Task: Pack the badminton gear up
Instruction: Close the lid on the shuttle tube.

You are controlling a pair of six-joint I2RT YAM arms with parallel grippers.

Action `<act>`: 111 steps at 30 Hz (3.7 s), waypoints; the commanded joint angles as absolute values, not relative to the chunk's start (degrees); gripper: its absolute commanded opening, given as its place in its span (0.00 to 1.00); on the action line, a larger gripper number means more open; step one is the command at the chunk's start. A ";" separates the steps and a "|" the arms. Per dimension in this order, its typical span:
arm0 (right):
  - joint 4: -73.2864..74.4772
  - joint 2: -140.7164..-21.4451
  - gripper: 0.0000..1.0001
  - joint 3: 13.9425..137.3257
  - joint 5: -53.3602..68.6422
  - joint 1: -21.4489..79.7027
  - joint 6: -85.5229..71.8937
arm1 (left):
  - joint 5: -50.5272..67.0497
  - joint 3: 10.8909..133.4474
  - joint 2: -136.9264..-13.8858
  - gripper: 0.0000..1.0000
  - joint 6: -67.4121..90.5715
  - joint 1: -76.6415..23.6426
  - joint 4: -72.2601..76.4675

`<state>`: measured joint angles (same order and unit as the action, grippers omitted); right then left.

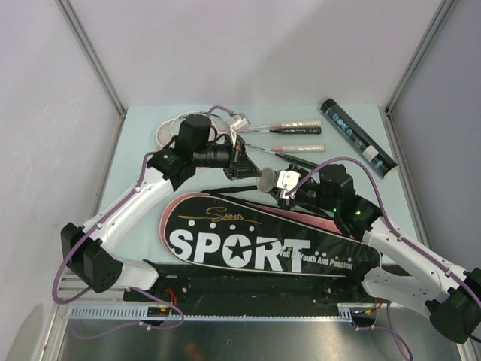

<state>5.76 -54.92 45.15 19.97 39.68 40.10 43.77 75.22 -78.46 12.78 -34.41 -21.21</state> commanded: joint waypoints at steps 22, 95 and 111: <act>0.44 -54.23 0.07 48.34 19.07 41.83 40.60 | 18.04 84.64 -80.33 0.00 1.94 -42.36 -34.45; -7.91 -55.81 0.08 48.34 15.65 46.93 41.83 | 4.39 87.45 -86.04 0.00 -16.52 -58.54 -42.45; -9.93 -60.90 0.06 51.50 12.40 54.40 48.16 | 3.18 93.07 -92.98 0.00 -16.01 -59.68 -48.96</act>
<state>6.98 -59.83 44.86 6.66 49.41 44.69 -5.98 91.92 -86.70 -14.04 -56.10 -52.01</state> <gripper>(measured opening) 0.665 0.005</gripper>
